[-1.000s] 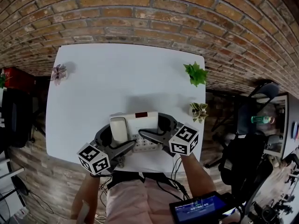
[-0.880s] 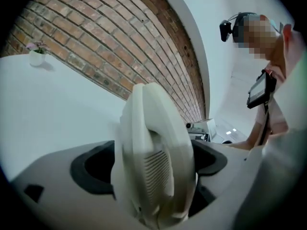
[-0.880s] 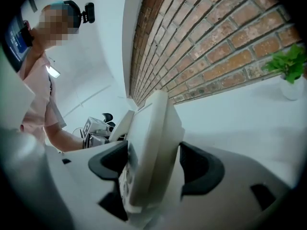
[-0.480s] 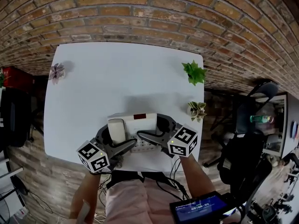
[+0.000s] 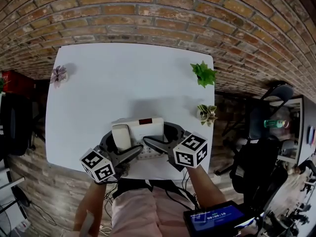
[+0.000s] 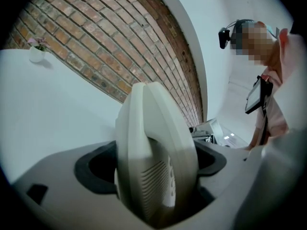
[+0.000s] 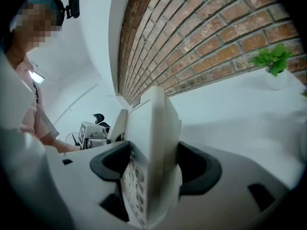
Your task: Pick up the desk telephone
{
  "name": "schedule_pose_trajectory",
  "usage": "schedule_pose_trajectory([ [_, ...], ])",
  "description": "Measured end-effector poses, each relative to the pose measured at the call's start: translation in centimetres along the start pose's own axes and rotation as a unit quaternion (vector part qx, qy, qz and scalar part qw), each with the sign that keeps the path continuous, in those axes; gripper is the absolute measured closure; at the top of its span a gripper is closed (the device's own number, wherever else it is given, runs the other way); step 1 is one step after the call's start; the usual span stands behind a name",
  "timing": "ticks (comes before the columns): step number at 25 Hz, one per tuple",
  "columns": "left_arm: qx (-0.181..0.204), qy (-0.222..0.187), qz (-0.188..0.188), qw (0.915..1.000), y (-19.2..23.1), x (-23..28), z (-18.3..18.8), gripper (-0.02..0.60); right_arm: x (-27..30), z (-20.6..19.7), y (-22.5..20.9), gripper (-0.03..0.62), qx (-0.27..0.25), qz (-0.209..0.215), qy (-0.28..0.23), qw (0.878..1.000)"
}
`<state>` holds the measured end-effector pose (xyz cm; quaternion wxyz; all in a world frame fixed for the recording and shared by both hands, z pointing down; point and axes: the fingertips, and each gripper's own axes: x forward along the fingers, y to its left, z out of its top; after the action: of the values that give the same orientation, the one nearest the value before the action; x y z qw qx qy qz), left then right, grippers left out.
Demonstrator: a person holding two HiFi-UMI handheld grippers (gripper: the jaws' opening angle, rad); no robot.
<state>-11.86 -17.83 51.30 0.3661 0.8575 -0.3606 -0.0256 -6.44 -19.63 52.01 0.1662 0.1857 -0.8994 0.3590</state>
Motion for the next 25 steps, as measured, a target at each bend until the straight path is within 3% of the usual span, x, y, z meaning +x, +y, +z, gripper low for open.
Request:
schedule_pose_trajectory([
  [4,0.017,0.018,0.002,0.9997,-0.5,0.1,0.1,0.115,-0.5,0.4,0.4,0.279,-0.013,-0.007,-0.001,1.0],
  [10,0.01,0.012,0.002,0.9999,-2.1,-0.2,1.5,0.117,-1.8,1.6,1.5,0.279,-0.01,-0.01,-0.015,1.0],
  [25,0.095,-0.004,-0.002,0.9954,-11.1,-1.3,9.2,0.117,-9.0,9.3,8.0,0.276,-0.09,-0.028,-0.08,0.992],
])
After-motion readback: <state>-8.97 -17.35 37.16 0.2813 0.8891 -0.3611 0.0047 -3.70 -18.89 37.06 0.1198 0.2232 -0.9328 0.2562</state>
